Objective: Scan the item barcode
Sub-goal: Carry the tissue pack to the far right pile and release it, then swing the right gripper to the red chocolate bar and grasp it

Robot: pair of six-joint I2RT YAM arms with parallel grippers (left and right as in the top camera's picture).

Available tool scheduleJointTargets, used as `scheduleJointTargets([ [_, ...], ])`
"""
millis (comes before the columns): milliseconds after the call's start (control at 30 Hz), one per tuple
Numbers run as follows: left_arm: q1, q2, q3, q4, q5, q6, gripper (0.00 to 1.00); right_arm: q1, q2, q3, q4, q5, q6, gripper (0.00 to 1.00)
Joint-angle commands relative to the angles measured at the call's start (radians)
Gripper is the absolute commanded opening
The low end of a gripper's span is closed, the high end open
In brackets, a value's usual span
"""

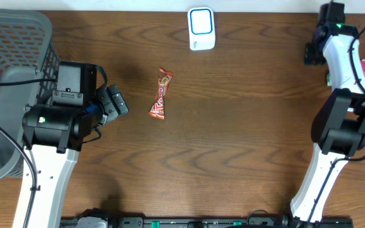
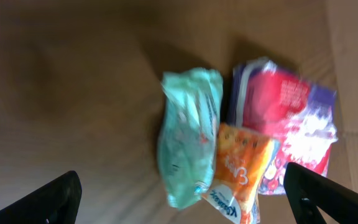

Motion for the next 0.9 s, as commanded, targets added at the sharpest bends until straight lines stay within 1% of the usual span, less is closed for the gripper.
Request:
scheduleJointTargets([
  [0, 0.004, -0.006, 0.010, 0.000, -0.013, -0.005, 0.98, 0.033, -0.129, 0.033, 0.027, -0.020, 0.046, 0.99],
  [67, 0.004, -0.006, 0.010, 0.000, -0.013, -0.005, 0.98, 0.057, -0.166, 0.033, 0.040, -0.095, 0.048, 0.99],
  [133, 0.004, -0.006, 0.010, 0.000, -0.013, -0.005, 0.98, 0.087, -0.195, 0.033, 0.035, -0.210, 0.048, 0.99],
  [200, 0.004, -0.006, 0.010, 0.000, -0.013, -0.005, 0.98, 0.117, -0.217, 0.033, 0.001, -0.376, 0.048, 0.99],
  [367, 0.004, -0.006, 0.010, 0.000, -0.013, -0.005, 0.98, 0.192, -0.216, 0.032, -0.075, -0.874, 0.048, 0.99],
  [467, 0.004, -0.006, 0.010, 0.000, -0.013, -0.005, 0.98, 0.250, -0.195, 0.032, -0.109, -1.045, 0.048, 0.99],
  [567, 0.004, -0.006, 0.010, 0.000, -0.013, -0.005, 0.98, 0.322, -0.170, 0.031, -0.135, -1.092, 0.049, 0.99],
  [767, 0.004, -0.006, 0.010, 0.000, -0.013, -0.005, 0.98, 0.478, -0.102, 0.031, -0.137, -1.090, 0.062, 0.99],
  [867, 0.004, -0.006, 0.010, 0.000, -0.013, -0.005, 0.98, 0.552, -0.061, 0.031, -0.135, -1.089, 0.111, 0.99],
])
